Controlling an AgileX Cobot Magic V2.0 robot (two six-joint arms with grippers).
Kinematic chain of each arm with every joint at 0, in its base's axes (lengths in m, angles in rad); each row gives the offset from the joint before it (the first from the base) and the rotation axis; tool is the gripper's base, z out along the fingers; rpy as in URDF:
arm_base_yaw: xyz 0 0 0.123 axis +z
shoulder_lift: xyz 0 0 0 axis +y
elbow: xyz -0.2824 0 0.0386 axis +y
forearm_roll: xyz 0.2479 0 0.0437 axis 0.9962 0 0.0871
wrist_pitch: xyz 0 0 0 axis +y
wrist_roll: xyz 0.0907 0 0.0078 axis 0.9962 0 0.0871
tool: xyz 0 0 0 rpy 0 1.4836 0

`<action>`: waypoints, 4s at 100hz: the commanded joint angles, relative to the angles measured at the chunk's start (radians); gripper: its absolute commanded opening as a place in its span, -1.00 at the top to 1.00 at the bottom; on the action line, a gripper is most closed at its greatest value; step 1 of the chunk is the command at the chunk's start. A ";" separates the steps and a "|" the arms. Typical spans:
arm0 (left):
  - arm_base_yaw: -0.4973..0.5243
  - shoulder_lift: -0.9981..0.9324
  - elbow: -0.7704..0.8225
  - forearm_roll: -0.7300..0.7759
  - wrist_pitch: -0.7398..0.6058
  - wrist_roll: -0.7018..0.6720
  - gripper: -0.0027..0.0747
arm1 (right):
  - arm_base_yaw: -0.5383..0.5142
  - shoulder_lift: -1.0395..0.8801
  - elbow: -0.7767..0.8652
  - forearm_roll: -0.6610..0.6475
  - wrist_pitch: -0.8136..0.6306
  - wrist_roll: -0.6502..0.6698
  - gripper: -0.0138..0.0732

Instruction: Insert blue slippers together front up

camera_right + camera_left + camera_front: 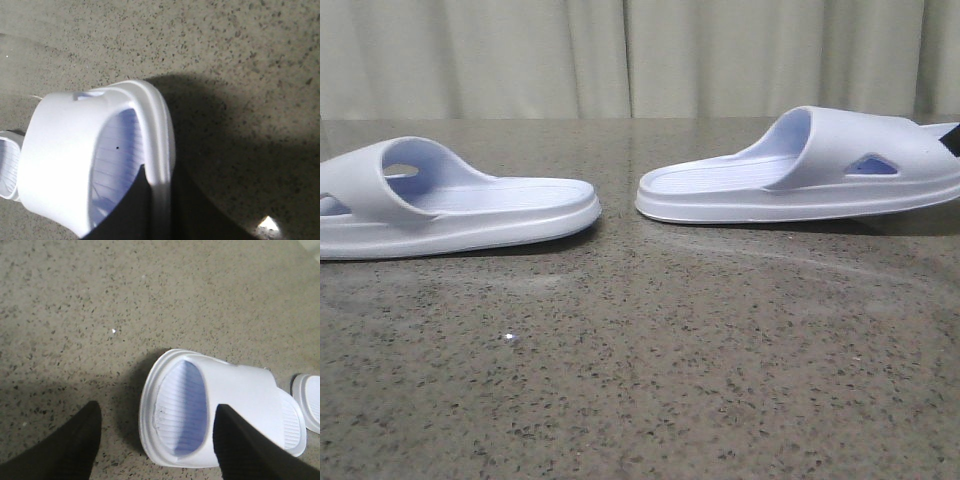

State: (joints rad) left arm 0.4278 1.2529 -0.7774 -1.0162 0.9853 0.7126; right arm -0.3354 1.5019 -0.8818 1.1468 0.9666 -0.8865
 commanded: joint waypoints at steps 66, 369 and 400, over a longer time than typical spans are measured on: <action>-0.056 0.226 -0.058 -0.160 0.095 0.204 -0.17 | -0.006 -0.041 -0.019 0.032 0.030 -0.021 0.91; -0.276 0.290 -0.103 -0.593 0.282 0.282 0.89 | 0.348 0.143 -0.073 0.488 0.129 -0.284 0.91; -0.276 0.290 -0.103 -0.593 0.282 0.282 0.89 | 0.427 0.190 -0.189 0.486 0.141 -0.284 0.91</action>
State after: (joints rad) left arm 0.1668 1.5741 -0.8518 -1.5343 1.0901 1.0027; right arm 0.0598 1.7243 -1.0232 1.5918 0.9703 -1.1426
